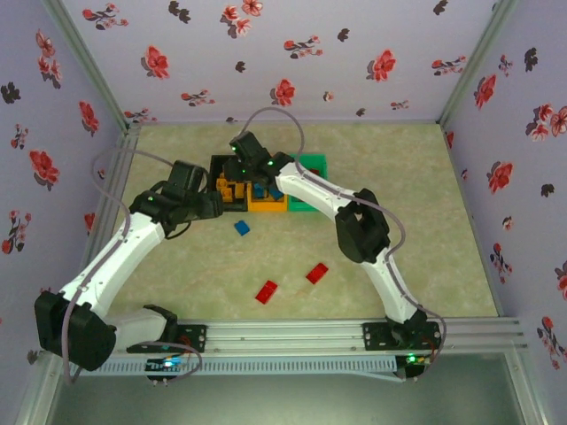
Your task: Sort the legos into containers by color
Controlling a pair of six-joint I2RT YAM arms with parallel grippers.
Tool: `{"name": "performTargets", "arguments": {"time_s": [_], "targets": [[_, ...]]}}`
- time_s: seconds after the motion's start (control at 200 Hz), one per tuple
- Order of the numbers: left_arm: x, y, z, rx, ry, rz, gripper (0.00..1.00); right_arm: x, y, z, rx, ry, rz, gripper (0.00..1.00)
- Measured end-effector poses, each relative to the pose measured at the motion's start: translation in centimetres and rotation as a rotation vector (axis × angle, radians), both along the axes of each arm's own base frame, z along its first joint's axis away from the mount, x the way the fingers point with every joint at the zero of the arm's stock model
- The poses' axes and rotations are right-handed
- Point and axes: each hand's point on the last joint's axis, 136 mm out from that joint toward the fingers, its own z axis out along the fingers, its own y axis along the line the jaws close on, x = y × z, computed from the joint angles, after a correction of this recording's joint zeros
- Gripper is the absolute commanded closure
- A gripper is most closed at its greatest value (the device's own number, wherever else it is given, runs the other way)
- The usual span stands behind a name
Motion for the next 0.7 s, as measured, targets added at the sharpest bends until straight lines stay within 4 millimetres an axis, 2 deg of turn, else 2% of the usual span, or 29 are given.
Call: {"name": "performTargets", "arguments": {"time_s": [0.055, 0.145, 0.34, 0.455, 0.53, 0.7], "targets": [[0.0, 0.0, 0.0, 0.0, 0.0, 0.0, 0.27, 0.4, -0.1, -0.2, 0.011, 0.016, 0.01, 0.36], [0.0, 0.0, 0.0, 0.0, 0.0, 0.002, 0.26, 1.1, -0.1, 0.0, 0.045, 0.038, 0.024, 0.32], [0.0, 0.0, -0.2, 0.0, 0.005, 0.0, 0.25, 1.8, -1.4, -0.3, 0.052, 0.061, 0.018, 0.31], [0.0, -0.1, -0.7, -0.001, 0.016, -0.003, 0.25, 0.8, -2.5, -0.6, 0.034, 0.081, 0.015, 0.31], [0.1, -0.4, -1.1, -0.011, 0.026, -0.007, 0.25, -0.2, -3.7, -0.1, 0.025, 0.08, 0.008, 0.3], [-0.1, -1.0, -2.7, -0.027, 0.059, -0.006, 0.22, -3.2, -7.8, 4.0, 0.042, 0.013, -0.043, 0.27]]}}
